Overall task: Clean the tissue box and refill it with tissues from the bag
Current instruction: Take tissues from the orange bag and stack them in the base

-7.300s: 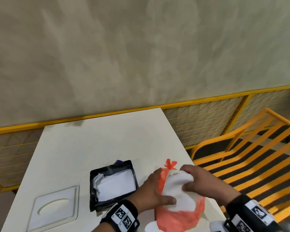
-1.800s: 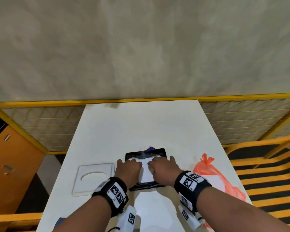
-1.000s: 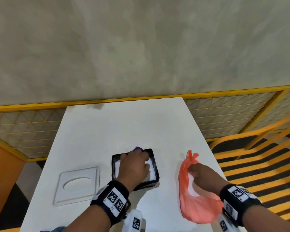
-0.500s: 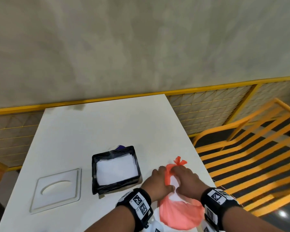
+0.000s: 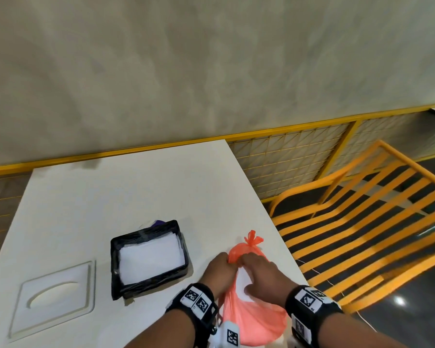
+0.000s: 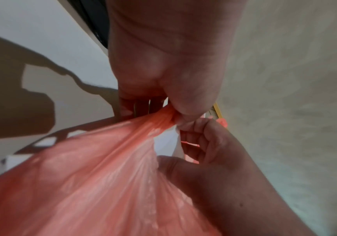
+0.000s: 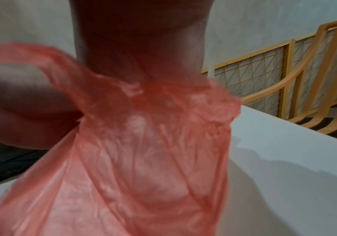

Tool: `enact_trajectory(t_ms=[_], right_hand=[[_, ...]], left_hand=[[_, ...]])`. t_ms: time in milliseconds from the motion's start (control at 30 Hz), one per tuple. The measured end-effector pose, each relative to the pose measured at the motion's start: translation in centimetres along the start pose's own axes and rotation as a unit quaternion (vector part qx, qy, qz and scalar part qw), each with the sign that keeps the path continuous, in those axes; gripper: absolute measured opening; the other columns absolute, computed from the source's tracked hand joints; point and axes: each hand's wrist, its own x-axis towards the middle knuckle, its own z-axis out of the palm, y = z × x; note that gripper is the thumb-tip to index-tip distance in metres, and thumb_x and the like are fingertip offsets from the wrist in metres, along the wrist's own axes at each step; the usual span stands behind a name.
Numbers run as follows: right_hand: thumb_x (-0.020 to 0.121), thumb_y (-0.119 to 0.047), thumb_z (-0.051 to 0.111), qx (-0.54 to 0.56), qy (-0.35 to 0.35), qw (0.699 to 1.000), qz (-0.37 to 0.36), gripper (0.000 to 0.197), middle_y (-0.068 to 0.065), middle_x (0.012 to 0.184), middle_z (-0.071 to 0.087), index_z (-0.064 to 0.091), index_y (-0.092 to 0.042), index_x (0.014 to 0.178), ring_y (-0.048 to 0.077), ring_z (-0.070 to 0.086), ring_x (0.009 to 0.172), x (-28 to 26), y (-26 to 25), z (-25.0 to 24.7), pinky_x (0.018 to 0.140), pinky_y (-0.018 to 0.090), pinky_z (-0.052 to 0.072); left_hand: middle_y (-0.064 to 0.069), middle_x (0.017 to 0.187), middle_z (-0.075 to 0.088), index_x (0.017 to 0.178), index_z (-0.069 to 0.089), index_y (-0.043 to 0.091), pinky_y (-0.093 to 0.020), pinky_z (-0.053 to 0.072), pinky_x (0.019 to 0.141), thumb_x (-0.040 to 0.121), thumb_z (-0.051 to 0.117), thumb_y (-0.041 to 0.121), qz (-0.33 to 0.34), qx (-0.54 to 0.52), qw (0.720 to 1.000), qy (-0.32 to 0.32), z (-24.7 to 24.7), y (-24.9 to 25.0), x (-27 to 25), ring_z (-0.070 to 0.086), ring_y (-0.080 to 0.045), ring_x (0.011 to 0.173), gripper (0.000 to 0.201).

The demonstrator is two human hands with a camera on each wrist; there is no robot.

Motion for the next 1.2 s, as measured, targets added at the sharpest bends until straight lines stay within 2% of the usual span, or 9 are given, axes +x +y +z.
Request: enact_trajectory(t_ms=[200, 300, 533, 667, 800, 900, 1000, 1100, 1200], right_hand=[[0.073, -0.037, 0.073, -0.027, 0.009, 1.000, 0.014, 0.084, -0.009, 0.150, 0.038, 0.030, -0.035, 0.145, 0.020, 0.035, 0.135, -0.2, -0.5, -1.8, 0.105, 0.042, 0.034], [0.071, -0.042, 0.073, -0.036, 0.001, 0.999, 0.015, 0.087, -0.009, 0.150, 0.038, 0.028, -0.035, 0.145, 0.020, 0.034, 0.135, 0.0, -0.4, -2.4, 0.107, 0.043, 0.032], [0.064, -0.050, 0.072, -0.003, 0.021, 1.000, 0.002, 0.084, -0.016, 0.141, 0.045, 0.033, -0.041, 0.138, 0.012, 0.043, 0.125, 0.3, -0.3, -2.5, 0.098, 0.040, 0.037], [0.063, -0.054, 0.070, -0.036, 0.029, 0.999, -0.001, 0.074, -0.015, 0.129, 0.053, 0.040, -0.040, 0.129, 0.015, 0.049, 0.112, 0.1, -0.7, -2.6, 0.091, 0.040, 0.039], [0.062, -0.057, 0.066, -0.051, 0.035, 0.998, 0.000, 0.080, -0.013, 0.134, 0.047, 0.037, -0.040, 0.135, 0.017, 0.044, 0.119, -0.3, -0.9, -2.7, 0.096, 0.042, 0.037], [0.069, -0.049, 0.064, -0.038, 0.054, 0.998, -0.009, 0.063, -0.014, 0.124, 0.056, 0.044, -0.039, 0.128, 0.013, 0.050, 0.112, -0.6, -0.8, -2.7, 0.096, 0.037, 0.040], [0.070, -0.048, 0.063, -0.040, 0.064, 0.997, -0.014, 0.047, -0.017, 0.103, 0.062, 0.050, -0.040, 0.115, 0.008, 0.055, 0.095, -1.0, -0.7, -2.7, 0.089, 0.031, 0.040], [0.071, -0.048, 0.061, -0.057, 0.062, 0.996, -0.020, 0.039, -0.018, 0.102, 0.061, 0.055, -0.038, 0.109, 0.008, 0.054, 0.094, -1.4, -0.5, -2.7, 0.082, 0.028, 0.036], [0.072, -0.040, 0.064, -0.029, 0.057, 0.998, -0.022, 0.029, -0.017, 0.093, 0.063, 0.056, -0.034, 0.099, 0.006, 0.056, 0.085, -1.7, -0.9, -3.2, 0.076, 0.026, 0.037]], left_hand=[[-0.007, 0.108, 0.069, 0.110, 0.058, 0.019, -0.033, 0.055, 0.078, 0.101, 0.045, 0.025, -0.025, -0.163, 0.986, 0.008, -0.9, 0.4, 0.0, 0.068, -0.021, 0.097, 0.017], [-0.010, 0.109, 0.071, 0.112, 0.060, 0.017, -0.035, 0.056, 0.079, 0.100, 0.047, 0.019, -0.034, -0.205, 0.978, 0.006, -1.2, -0.1, 0.3, 0.070, -0.025, 0.100, 0.018], [-0.020, 0.114, 0.076, 0.117, 0.073, 0.006, -0.053, 0.055, 0.101, 0.089, 0.056, 0.018, -0.020, -0.340, 0.939, -0.042, -1.4, 0.1, 0.8, 0.072, -0.038, 0.109, 0.034], [-0.024, 0.107, 0.075, 0.117, 0.062, 0.000, -0.048, 0.061, 0.084, 0.090, 0.059, 0.005, -0.065, -0.359, 0.931, 0.021, -1.2, 0.3, 1.3, 0.074, -0.039, 0.096, 0.028], [-0.024, 0.106, 0.075, 0.121, 0.060, 0.000, -0.040, 0.060, 0.072, 0.093, 0.055, -0.002, -0.081, -0.403, 0.912, 0.019, -1.1, 0.7, 1.5, 0.076, -0.037, 0.091, 0.029], [-0.023, 0.105, 0.076, 0.123, 0.059, -0.002, -0.039, 0.062, 0.068, 0.095, 0.052, -0.004, -0.080, -0.428, 0.900, 0.023, -1.2, 0.9, 1.5, 0.078, -0.034, 0.085, 0.030], [-0.031, 0.100, 0.075, 0.108, 0.064, -0.013, -0.035, 0.062, 0.063, 0.091, 0.045, -0.016, -0.065, -0.447, 0.892, 0.017, -1.8, 1.4, 1.1, 0.076, -0.035, 0.076, 0.027], [-0.033, 0.090, 0.073, 0.102, 0.066, -0.011, -0.031, 0.059, 0.049, 0.095, 0.038, -0.018, -0.077, -0.450, 0.889, 0.042, -1.8, 1.0, 1.6, 0.073, -0.034, 0.062, 0.030], [-0.027, 0.086, 0.075, 0.103, 0.070, -0.007, -0.034, 0.060, 0.054, 0.096, 0.040, -0.015, -0.091, -0.441, 0.891, 0.062, -1.6, 0.5, 1.8, 0.074, -0.033, 0.065, 0.031]])
